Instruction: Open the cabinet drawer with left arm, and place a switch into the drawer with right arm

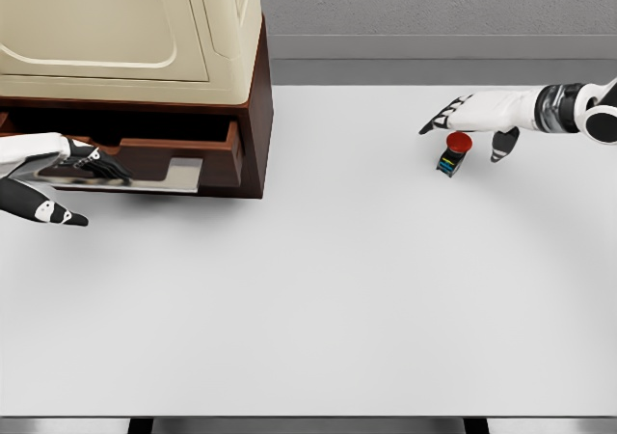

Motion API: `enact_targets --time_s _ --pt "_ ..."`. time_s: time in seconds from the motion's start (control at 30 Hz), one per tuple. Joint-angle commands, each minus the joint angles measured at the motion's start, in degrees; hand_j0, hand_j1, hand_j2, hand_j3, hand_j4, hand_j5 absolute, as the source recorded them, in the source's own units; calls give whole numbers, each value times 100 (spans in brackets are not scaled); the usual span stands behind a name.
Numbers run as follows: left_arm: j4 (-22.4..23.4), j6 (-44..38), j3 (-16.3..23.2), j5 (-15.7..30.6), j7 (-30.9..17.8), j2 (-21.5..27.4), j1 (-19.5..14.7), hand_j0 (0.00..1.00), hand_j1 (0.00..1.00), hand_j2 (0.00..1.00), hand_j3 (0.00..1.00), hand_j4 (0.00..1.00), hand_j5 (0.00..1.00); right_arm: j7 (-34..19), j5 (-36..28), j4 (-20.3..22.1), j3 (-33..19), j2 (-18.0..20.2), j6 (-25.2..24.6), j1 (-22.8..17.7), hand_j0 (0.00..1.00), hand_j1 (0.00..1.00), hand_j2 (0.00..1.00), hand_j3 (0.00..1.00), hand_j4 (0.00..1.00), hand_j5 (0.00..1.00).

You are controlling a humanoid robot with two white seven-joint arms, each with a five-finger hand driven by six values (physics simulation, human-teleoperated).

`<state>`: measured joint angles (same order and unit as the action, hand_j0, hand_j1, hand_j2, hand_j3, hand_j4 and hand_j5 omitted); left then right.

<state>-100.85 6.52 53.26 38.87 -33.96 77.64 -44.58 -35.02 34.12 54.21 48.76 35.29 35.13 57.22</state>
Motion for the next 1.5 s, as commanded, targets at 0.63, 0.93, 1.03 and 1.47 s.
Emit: enact_targets --time_s 0.63,0.93,1.03,1.47 --pt "-14 526 422 59 -104 32 28 79 79 79 79 79 79 2 -89 46 -33 145 -13 0 100 100 100 100 100 100" --pt "-14 825 554 332 -104 269 37 79 79 79 79 79 79 2 -89 55 -6 145 -13 -9 100 100 100 100 100 100" --pt "-14 825 554 358 -104 286 37 79 79 79 79 79 79 2 -89 55 2 136 -13 0 100 100 100 100 100 100" --pt "-14 1203 712 701 -104 541 37 80 80 80 80 80 80 2 -89 55 169 110 -13 -9 100 100 100 100 100 100"
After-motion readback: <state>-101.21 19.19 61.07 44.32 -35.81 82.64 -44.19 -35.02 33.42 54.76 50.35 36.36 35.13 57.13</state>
